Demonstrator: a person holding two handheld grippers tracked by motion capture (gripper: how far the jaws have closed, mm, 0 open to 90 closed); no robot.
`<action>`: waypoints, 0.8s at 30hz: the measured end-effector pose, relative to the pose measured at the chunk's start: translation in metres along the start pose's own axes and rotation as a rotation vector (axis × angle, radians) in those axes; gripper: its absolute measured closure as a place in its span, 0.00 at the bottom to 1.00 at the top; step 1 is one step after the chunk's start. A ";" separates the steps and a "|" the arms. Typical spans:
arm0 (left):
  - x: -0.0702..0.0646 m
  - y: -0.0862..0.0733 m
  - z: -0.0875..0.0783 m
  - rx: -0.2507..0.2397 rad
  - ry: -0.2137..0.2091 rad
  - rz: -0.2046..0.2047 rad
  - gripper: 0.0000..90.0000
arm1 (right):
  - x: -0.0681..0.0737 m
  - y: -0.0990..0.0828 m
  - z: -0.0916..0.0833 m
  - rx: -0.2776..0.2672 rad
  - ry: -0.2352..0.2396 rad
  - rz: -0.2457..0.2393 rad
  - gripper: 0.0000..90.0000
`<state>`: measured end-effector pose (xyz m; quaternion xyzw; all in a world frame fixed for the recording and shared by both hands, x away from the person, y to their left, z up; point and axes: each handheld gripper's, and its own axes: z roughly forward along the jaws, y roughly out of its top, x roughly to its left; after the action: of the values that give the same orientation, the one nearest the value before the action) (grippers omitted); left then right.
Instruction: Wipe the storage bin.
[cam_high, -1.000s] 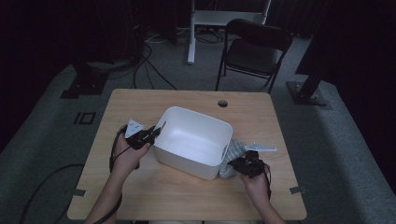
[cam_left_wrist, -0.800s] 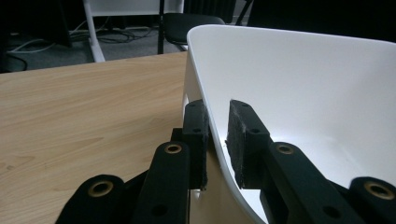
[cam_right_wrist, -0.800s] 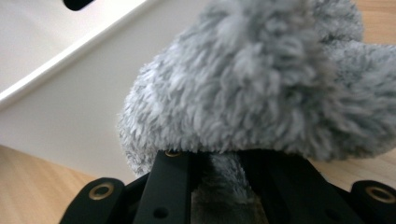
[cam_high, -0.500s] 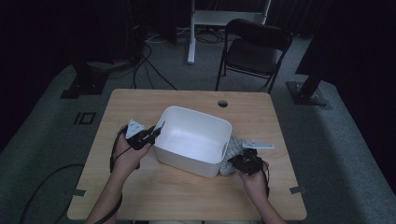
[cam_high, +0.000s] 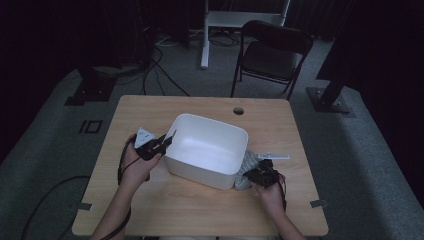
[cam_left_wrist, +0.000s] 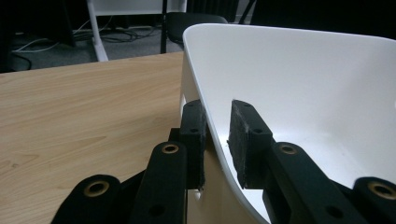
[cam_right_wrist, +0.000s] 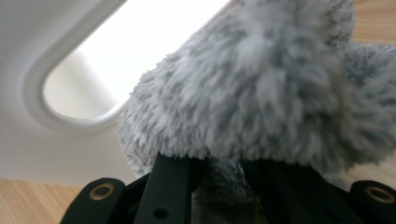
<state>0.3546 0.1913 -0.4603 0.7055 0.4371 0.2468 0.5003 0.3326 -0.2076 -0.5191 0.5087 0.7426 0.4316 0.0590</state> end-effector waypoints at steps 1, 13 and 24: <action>0.001 0.000 0.000 0.001 -0.001 -0.001 0.84 | 0.000 0.001 -0.001 -0.005 0.004 0.001 0.86; 0.001 -0.001 0.000 -0.011 -0.013 -0.001 0.84 | -0.006 0.010 0.002 -0.024 -0.010 0.005 0.86; 0.000 -0.001 0.001 -0.007 -0.011 0.009 0.84 | -0.012 0.020 -0.005 -0.058 -0.016 0.002 0.86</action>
<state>0.3548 0.1909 -0.4610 0.7071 0.4302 0.2467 0.5041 0.3498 -0.2181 -0.5068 0.5111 0.7286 0.4490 0.0794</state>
